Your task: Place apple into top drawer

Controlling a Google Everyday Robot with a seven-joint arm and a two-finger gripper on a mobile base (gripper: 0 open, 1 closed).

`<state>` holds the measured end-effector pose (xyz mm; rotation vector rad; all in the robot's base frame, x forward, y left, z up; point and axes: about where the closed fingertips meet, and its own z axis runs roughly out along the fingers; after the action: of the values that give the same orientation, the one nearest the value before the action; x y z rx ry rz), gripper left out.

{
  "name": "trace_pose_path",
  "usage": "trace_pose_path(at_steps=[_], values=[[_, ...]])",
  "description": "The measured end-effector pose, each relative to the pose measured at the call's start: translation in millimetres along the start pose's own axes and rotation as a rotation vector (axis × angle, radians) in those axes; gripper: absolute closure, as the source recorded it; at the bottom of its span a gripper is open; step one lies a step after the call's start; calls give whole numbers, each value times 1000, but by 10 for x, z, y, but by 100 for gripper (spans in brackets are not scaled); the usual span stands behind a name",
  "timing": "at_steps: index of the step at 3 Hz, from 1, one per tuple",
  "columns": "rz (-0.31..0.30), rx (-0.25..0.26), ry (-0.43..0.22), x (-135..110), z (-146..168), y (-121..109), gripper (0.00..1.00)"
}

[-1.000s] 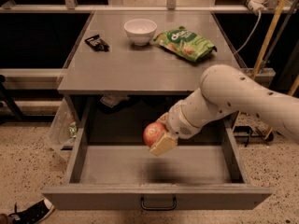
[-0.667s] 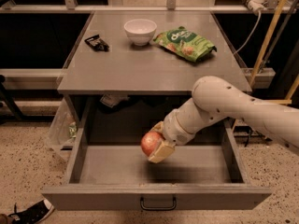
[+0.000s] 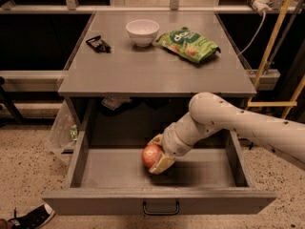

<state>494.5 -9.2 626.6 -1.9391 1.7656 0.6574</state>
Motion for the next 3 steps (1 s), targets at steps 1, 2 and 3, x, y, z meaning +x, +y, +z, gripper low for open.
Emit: trace_pose_path(at_steps=[1, 2, 3], values=[[-18, -8, -11, 68, 100, -18, 35], [-37, 6, -32, 63, 55, -24, 12], [-48, 24, -55, 58, -46, -18, 0]])
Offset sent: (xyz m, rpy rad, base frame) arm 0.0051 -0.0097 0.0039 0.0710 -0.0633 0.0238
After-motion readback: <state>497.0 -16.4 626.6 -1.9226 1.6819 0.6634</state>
